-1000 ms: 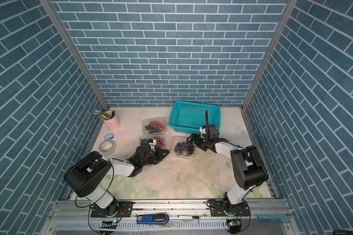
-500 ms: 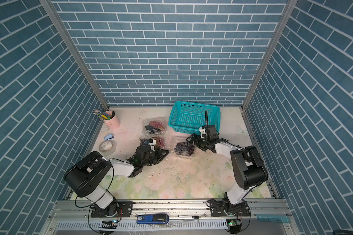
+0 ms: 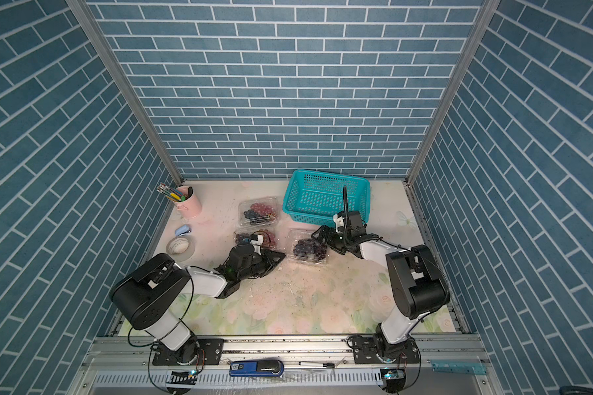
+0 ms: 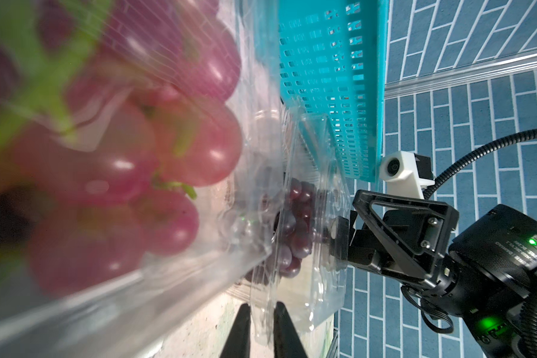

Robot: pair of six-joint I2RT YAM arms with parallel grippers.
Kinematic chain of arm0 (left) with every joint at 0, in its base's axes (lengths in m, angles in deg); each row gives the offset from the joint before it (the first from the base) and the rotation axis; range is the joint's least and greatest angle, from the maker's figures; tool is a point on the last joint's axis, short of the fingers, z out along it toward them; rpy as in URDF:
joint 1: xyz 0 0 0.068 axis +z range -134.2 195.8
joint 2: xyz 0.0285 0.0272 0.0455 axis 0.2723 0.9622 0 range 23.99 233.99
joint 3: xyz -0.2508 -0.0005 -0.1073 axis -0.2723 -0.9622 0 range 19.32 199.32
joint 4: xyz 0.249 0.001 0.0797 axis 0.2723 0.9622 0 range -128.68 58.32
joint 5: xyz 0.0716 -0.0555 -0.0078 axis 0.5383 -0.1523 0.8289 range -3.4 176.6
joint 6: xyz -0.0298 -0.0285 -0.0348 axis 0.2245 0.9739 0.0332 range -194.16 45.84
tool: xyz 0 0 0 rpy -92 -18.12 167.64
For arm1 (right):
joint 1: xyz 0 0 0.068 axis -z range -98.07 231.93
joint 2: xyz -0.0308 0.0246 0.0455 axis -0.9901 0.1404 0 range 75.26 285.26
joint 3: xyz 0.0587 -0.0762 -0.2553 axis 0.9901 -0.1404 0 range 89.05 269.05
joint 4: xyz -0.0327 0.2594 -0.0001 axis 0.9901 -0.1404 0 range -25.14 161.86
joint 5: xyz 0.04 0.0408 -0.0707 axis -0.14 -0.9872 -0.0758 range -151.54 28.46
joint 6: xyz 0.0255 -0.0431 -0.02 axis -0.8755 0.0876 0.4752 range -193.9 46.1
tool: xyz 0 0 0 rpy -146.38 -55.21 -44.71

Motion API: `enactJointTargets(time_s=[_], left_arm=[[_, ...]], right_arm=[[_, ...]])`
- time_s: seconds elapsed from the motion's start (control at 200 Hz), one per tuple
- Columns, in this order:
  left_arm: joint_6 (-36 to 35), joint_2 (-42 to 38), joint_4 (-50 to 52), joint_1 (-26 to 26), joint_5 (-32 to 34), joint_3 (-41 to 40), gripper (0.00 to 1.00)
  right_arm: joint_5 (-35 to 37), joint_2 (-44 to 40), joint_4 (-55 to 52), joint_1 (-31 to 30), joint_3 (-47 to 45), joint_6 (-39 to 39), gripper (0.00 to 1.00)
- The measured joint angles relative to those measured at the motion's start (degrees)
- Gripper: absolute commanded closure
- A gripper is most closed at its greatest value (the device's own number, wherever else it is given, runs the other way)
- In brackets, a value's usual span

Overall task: Pack grapes into containers
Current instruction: Close the packing box at the center of the board.

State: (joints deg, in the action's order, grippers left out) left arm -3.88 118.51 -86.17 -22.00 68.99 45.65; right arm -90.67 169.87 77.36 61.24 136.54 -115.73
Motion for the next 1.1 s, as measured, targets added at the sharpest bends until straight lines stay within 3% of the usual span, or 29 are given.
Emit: enactJointTargets(time_s=[0.33,1.1], left_arm=[[0.0,0.6,-1.2,-0.3,0.3,0.0,0.90],[0.0,1.6,-2.1,-1.4,1.5,0.5,0.90]], right_arm=[[0.6,0.0,1.4,-0.3,-0.7,-0.3,0.05],[2.1,0.0,4.6,-0.9,-2.4,-0.3,0.05]])
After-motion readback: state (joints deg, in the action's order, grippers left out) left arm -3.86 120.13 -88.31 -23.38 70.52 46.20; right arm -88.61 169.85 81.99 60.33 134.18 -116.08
